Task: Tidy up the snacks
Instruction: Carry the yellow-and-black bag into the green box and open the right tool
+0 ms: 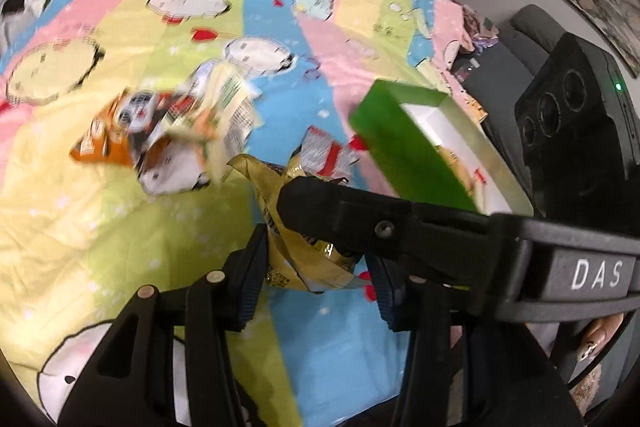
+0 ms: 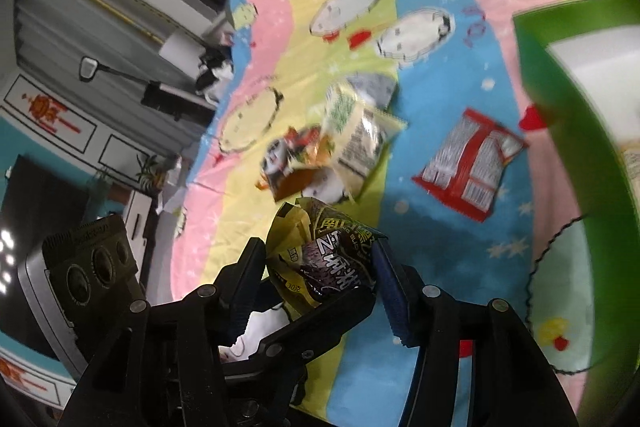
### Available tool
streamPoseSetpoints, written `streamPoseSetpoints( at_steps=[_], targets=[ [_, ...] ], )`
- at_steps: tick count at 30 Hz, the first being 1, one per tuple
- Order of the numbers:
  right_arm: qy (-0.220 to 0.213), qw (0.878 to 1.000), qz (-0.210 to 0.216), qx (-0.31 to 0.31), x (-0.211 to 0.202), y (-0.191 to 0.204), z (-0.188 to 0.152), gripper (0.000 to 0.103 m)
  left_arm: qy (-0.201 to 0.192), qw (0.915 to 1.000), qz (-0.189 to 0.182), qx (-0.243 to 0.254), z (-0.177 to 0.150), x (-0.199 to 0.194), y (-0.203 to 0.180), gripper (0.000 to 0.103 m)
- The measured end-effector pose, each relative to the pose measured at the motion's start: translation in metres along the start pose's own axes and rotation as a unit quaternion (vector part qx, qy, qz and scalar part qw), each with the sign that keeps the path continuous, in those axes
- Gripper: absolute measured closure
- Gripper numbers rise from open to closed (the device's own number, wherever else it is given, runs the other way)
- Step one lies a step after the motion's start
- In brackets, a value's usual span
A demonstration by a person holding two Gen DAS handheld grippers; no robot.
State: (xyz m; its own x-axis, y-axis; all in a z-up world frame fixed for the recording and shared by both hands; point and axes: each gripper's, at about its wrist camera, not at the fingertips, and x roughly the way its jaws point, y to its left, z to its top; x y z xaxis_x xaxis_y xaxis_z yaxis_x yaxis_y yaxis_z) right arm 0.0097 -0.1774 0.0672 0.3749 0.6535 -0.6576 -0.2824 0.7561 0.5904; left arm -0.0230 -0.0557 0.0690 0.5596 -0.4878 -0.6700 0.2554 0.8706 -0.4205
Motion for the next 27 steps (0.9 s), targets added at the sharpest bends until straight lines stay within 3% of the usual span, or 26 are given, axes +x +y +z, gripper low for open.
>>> streamPoseSetpoints(
  at_steps=[9, 27],
  targets=[
    [-0.059, 0.998, -0.019, -0.009, -0.047, -0.001, 0.004, 0.046, -0.021, 0.9991, -0.014, 0.033, 0.015, -0.002, -0.034, 0.056],
    [-0.133, 0.991, -0.028, -0.009, -0.106, -0.017, 0.004, 0.046, -0.045, 0.9956, -0.027, 0.077, 0.026, -0.003, -0.096, 0.056]
  ],
)
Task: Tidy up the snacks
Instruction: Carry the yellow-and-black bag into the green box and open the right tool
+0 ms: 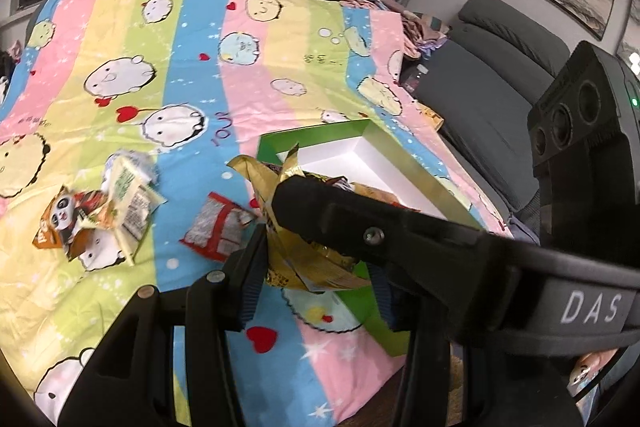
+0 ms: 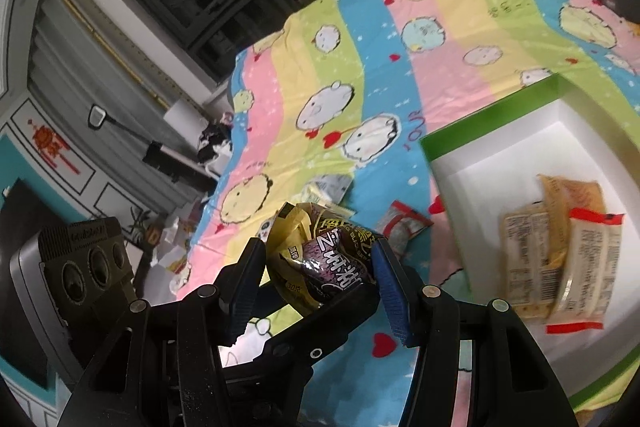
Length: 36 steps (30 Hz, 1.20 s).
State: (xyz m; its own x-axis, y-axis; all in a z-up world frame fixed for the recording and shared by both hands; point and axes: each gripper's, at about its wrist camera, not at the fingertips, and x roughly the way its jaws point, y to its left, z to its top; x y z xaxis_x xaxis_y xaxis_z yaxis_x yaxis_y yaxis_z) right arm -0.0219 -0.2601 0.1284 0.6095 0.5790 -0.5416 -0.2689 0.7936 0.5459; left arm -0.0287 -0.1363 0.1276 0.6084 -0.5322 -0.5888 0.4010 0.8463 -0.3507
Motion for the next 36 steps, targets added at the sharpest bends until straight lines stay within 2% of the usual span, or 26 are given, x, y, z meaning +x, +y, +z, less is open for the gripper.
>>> streamPoseSetpoints(
  at_steps=[8, 18, 27, 36],
  targets=[
    [-0.029, 0.999, -0.009, 0.024, -0.023, -0.025, 0.007, 0.046, 0.005, 0.9995, -0.012, 0.029, 0.009, 0.016, -0.026, 0.056],
    [-0.064, 0.995, -0.041, 0.065, -0.05, -0.062, 0.011, 0.046, 0.026, 0.9969, -0.043, 0.06, 0.017, 0.047, -0.059, 0.056],
    [-0.072, 0.989, -0.063, 0.109, -0.059, -0.097, 0.013, 0.046, 0.061, 0.9929, -0.066, 0.078, 0.017, 0.083, -0.082, 0.056],
    [-0.059, 0.981, -0.086, 0.165, -0.057, -0.134, 0.011, 0.046, 0.105, 0.9873, -0.087, 0.081, 0.012, 0.119, -0.093, 0.056]
  ],
)
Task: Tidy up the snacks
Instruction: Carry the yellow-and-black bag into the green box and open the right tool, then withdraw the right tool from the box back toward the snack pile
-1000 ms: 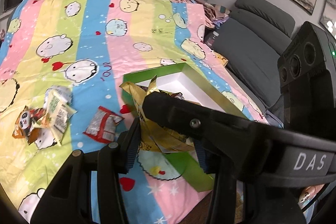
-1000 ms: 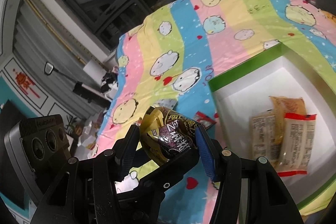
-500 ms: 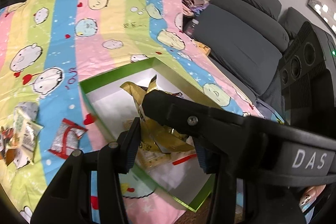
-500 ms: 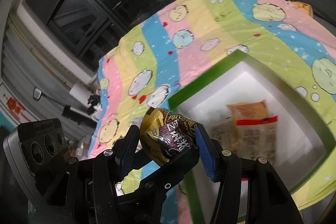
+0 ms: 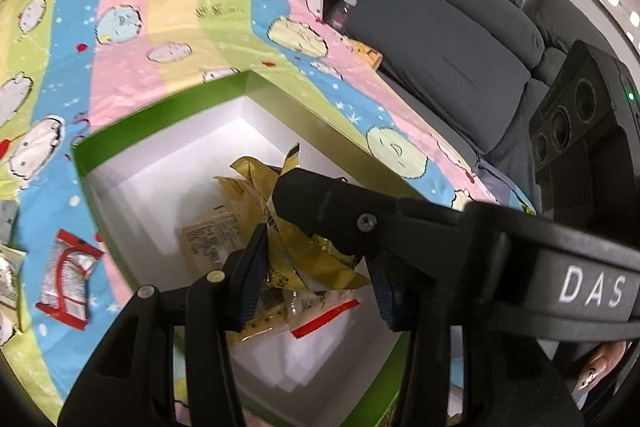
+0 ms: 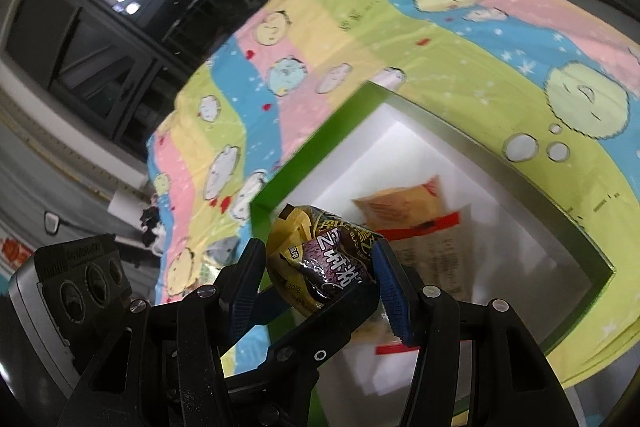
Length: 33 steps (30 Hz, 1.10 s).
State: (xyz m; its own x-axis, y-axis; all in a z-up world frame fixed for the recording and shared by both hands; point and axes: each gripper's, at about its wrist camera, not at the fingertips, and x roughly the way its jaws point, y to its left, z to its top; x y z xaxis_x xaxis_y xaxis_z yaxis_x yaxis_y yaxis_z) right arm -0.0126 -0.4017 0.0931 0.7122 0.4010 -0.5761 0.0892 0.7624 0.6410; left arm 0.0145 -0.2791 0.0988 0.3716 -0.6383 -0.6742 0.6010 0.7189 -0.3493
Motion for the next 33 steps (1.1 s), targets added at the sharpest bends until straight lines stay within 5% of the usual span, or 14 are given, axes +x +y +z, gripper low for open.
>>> streamPoseSetpoints(
  at_steps=[13, 17, 27, 33],
  targets=[
    [0.012, 0.998, -0.03, 0.047, 0.009, -0.027, 0.003, 0.046, 0.033, 0.9993, -0.003, -0.014, 0.0, 0.028, -0.001, 0.055],
    [0.013, 0.998, -0.035, 0.054, 0.01, -0.028, 0.003, 0.046, 0.031, 0.9994, 0.007, -0.013, 0.0, 0.023, -0.003, 0.045],
    [-0.049, 0.998, -0.036, 0.014, -0.015, -0.002, 0.001, 0.024, -0.019, 0.9989, 0.039, -0.018, -0.012, -0.034, 0.01, 0.03],
    [-0.053, 0.998, -0.037, -0.026, -0.016, 0.027, -0.006, 0.023, -0.06, 0.995, 0.057, -0.056, -0.024, -0.087, 0.04, 0.023]
  ],
)
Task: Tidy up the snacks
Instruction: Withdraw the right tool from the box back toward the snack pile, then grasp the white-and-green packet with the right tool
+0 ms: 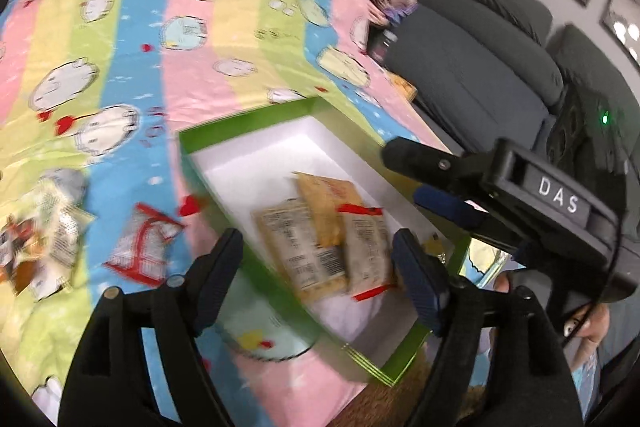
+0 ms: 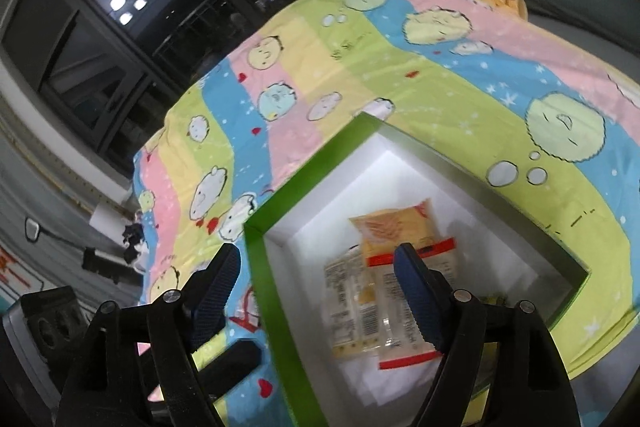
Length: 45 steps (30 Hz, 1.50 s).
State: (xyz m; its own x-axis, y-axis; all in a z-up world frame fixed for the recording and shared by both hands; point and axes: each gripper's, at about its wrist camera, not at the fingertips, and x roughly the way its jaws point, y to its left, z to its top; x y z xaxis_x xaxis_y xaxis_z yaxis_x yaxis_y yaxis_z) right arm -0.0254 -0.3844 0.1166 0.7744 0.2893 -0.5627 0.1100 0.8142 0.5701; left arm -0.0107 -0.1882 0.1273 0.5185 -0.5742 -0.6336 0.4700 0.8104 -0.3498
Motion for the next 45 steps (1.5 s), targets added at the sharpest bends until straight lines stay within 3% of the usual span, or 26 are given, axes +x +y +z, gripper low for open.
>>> streamPoseSetpoints(
  at_steps=[6, 9, 20, 24, 31, 39, 45],
  targets=[
    [0.012, 0.999, 0.012, -0.035, 0.006, 0.028, -0.01, 0.022, -0.03, 0.9971, 0.056, -0.04, -0.006, -0.039, 0.042, 0.02],
    [0.022, 0.998, 0.011, -0.053, 0.011, 0.041, -0.016, 0.022, -0.037, 0.995, 0.063, -0.067, -0.013, -0.051, 0.063, 0.014],
    [0.061, 0.991, 0.006, -0.121, 0.037, 0.089, -0.042, 0.022, -0.037, 0.9811, 0.145, -0.122, -0.042, -0.079, 0.143, 0.014],
    [0.075, 0.989, 0.013, -0.129, 0.047, 0.099, -0.049, 0.015, -0.035, 0.9754, 0.158, -0.149, -0.053, -0.087, 0.173, 0.014],
    [0.108, 0.984, 0.021, -0.138, 0.067, 0.119, -0.065, 0.015, -0.041, 0.9667, 0.172, -0.185, -0.064, -0.098, 0.206, 0.014],
    [0.148, 0.979, 0.016, -0.137, 0.101, 0.144, -0.078, 0.015, -0.034, 0.9557, 0.203, -0.21, -0.069, -0.1, 0.226, 0.014],
    [0.192, 0.972, 0.022, -0.132, 0.141, 0.167, -0.08, 0.015, -0.025, 0.9543, 0.202, -0.218, -0.071, -0.098, 0.232, 0.014]
  ],
)
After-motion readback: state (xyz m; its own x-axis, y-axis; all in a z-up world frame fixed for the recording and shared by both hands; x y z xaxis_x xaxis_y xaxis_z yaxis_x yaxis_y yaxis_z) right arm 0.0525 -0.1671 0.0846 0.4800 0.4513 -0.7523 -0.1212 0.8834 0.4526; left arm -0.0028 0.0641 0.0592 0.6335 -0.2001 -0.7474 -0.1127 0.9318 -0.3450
